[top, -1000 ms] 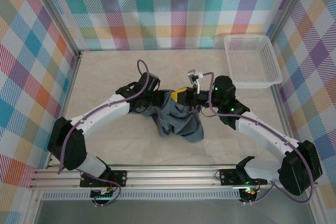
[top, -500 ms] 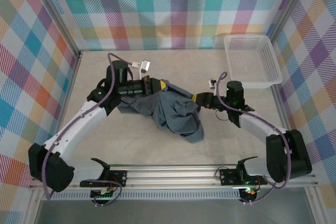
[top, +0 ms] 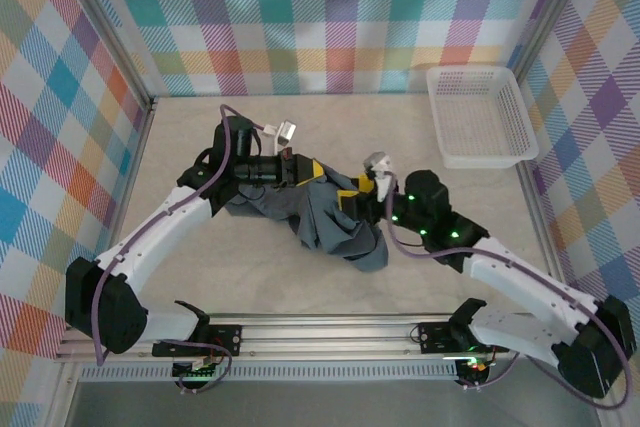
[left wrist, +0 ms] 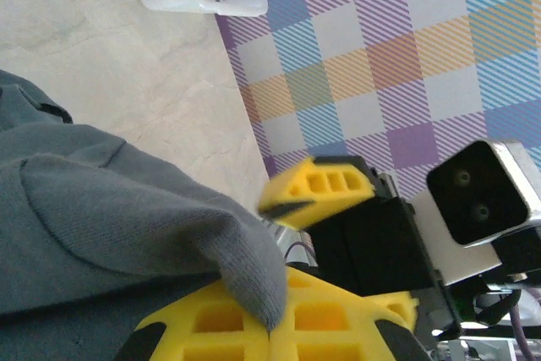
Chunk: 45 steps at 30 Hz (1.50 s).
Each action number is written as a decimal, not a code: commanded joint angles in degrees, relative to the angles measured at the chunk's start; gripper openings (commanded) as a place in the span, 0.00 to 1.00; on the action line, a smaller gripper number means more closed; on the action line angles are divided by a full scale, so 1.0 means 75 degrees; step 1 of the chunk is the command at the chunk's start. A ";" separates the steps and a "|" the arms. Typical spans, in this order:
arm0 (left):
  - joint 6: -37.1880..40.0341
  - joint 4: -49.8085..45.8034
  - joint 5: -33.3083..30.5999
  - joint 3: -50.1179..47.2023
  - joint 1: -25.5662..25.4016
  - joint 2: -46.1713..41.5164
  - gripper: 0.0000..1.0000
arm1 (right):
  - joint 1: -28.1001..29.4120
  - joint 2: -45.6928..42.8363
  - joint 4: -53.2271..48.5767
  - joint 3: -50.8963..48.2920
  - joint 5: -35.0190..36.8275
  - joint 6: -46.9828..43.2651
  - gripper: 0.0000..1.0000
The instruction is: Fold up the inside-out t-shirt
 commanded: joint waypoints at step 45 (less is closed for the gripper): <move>0.3325 -0.0083 -0.2957 0.0654 0.0402 0.1580 0.23 | -0.1682 0.1754 0.3534 0.1931 -0.7407 0.5410 0.00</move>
